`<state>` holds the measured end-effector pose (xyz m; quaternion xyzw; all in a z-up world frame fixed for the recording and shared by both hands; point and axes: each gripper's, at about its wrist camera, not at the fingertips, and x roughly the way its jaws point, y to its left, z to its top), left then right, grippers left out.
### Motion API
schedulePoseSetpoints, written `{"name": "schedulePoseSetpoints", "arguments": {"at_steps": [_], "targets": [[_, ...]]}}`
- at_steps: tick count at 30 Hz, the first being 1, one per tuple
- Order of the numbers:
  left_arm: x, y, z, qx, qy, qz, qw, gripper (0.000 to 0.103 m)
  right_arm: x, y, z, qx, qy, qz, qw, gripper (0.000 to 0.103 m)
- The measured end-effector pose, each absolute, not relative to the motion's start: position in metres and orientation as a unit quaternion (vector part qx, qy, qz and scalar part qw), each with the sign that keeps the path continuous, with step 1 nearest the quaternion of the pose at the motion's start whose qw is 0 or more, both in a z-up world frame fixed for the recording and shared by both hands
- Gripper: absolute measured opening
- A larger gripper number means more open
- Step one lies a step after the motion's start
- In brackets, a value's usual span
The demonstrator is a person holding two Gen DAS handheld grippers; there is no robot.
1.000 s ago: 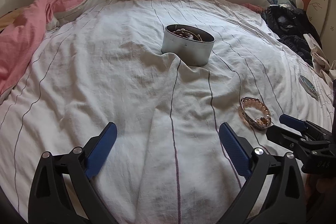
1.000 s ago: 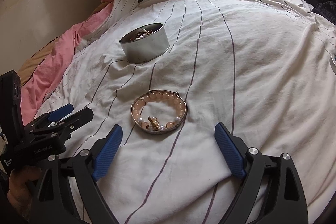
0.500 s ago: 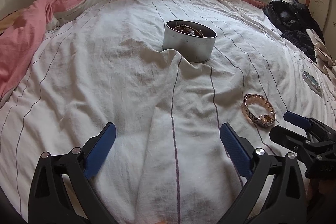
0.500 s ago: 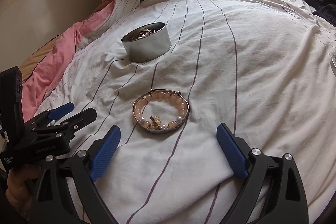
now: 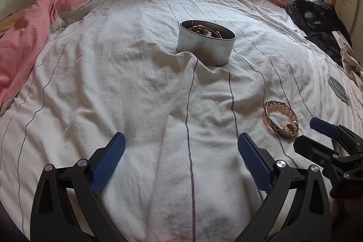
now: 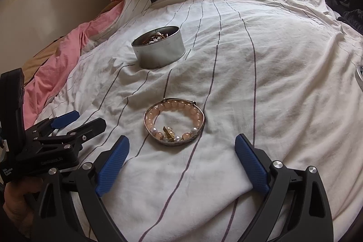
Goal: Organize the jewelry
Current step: 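Move both open tools to the pink bead bracelet and silver bangle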
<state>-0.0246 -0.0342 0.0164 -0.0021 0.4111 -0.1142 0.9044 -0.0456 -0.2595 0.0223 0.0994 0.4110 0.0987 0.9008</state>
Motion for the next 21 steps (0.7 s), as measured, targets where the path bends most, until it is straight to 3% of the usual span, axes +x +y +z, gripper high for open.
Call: {"name": "schedulePoseSetpoints", "arguments": {"at_steps": [10,16,19,21], "targets": [[-0.021,-0.024,0.022,-0.037,0.413,-0.118,0.902,0.096,-0.019,-0.235,0.021,0.078,0.447,0.193,0.87,0.092],[-0.022,-0.015,0.033,-0.046,0.398,-0.084,0.912,0.096,-0.025,-0.255,0.035,0.132,0.424,0.194,0.875,0.09],[-0.031,-0.037,0.048,-0.007,0.365,-0.143,0.92,0.095,-0.02,-0.269,0.039,0.103,0.439,0.121,0.884,0.069],[-0.034,-0.061,0.052,0.025,0.359,-0.189,0.914,0.095,-0.021,-0.279,0.043,0.091,0.44,0.089,0.889,0.051]]}}
